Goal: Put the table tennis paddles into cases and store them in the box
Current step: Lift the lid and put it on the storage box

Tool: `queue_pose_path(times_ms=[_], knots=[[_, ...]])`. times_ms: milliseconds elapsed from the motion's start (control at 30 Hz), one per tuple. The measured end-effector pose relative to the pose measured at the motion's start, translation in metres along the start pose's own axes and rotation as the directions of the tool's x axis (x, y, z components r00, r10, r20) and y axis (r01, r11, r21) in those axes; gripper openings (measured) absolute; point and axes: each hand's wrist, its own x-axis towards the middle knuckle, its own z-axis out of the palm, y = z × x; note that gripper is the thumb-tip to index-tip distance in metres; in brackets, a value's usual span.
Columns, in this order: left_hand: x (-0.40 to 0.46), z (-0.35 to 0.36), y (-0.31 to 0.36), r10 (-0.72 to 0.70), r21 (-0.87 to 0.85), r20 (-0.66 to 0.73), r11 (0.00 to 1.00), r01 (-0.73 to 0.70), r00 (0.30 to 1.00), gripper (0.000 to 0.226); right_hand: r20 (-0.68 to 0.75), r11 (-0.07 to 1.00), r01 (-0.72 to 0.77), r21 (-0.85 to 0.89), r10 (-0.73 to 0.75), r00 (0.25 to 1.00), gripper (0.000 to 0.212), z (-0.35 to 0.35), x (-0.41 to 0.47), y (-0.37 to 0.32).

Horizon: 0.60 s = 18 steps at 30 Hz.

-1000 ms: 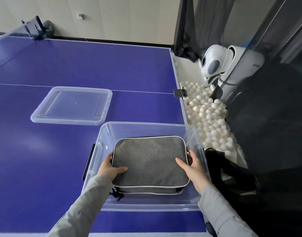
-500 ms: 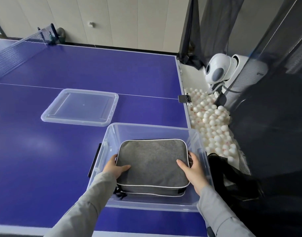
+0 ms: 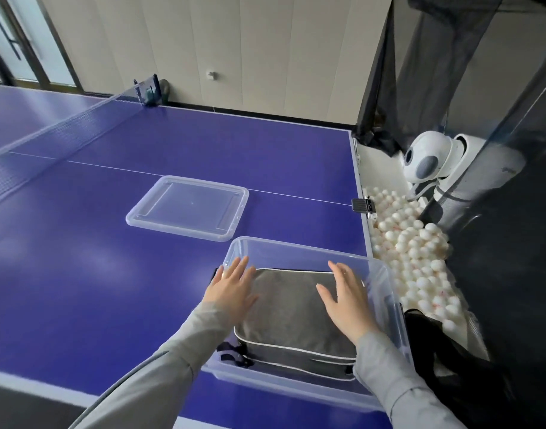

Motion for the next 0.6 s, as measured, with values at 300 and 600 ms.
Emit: queue_pose_path(times_ms=[300, 600], knots=[[0.006, -0.036, -0.091, -0.182, 0.078, -0.102, 0.979, 0.190, 0.978, 0.072, 0.081, 0.961, 0.172, -0.215, -0.158, 0.984, 0.056, 0.013, 0.056, -0.060], [0.040, -0.063, -0.245, -0.308, 0.022, -0.144, 0.949, 0.315, 0.940, 0.076, 0.130, 0.916, 0.167, -0.365, -0.127, 0.983, 0.063, 0.076, 0.137, -0.149]])
